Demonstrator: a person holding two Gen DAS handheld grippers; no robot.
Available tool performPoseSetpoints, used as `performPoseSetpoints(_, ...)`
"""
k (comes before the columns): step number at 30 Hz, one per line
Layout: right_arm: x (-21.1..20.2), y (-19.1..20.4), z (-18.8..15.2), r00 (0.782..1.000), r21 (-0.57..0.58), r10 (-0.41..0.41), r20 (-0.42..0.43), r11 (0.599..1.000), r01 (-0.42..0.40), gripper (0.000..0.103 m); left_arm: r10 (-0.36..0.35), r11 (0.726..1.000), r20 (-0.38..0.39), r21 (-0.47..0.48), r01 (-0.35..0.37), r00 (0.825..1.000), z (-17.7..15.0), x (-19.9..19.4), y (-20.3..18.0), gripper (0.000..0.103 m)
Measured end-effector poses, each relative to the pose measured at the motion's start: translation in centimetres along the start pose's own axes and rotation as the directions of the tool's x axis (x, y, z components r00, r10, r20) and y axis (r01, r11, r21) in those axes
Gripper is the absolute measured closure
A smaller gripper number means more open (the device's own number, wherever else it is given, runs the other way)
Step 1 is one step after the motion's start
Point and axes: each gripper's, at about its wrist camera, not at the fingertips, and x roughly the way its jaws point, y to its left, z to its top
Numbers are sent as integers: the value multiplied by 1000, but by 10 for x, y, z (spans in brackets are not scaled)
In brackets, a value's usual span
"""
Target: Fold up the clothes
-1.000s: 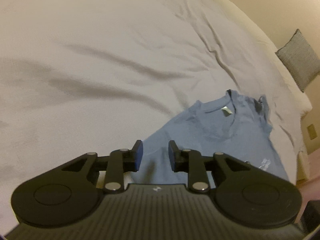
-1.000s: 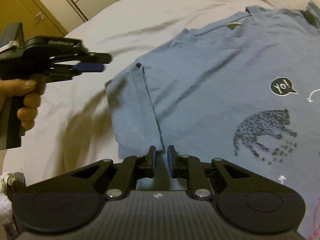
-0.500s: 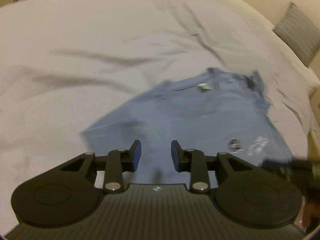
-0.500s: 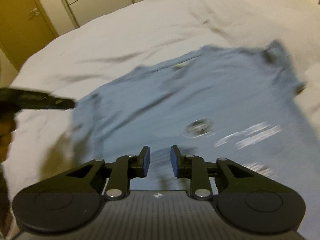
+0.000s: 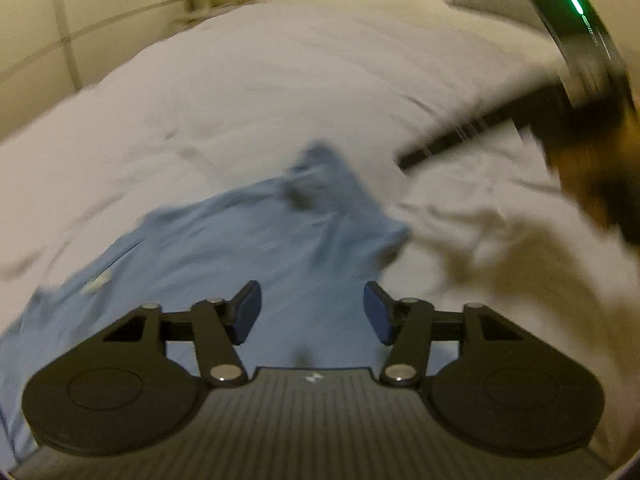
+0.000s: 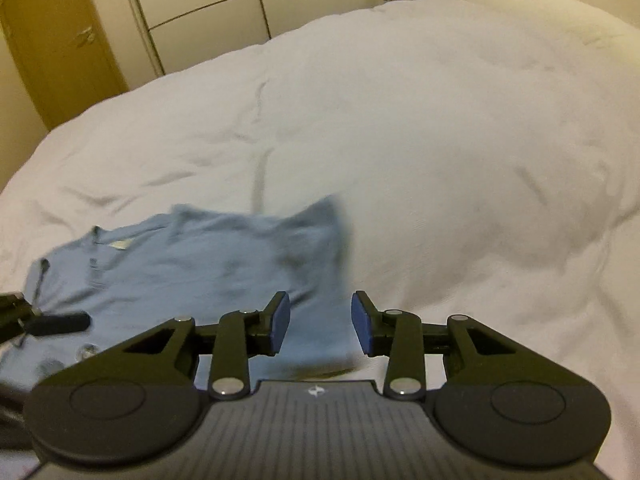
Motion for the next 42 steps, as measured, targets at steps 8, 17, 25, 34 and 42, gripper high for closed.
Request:
performPoseSetpoints(8, -17, -73, 19, 997, -15, 48, -58, 999, -49, 65, 124, 924, -19, 368, -108, 992, 23, 67, -100, 60)
performPoseSetpoints(17, -17, -70, 50, 975, -144, 182, -129, 969, -200, 65, 250, 727, 3, 660, -190, 968, -4, 138, -134, 63)
performPoseSetpoints(25, 44, -48, 97, 912, -384, 322, -252, 832, -400, 65, 345, 803, -20, 525, -283, 939, 13, 151, -131, 99)
performPoseSetpoints(34, 133, 9, 120, 824, -626, 286, -490, 542, -560, 65, 369, 867, 22, 352, -353, 929, 17, 128, -136, 94)
performPoseSetpoints(42, 160, 12, 125, 730, -545, 167, -663, 561, -623, 103, 341, 913, 26, 228, -338, 940, 11, 123, -136, 94)
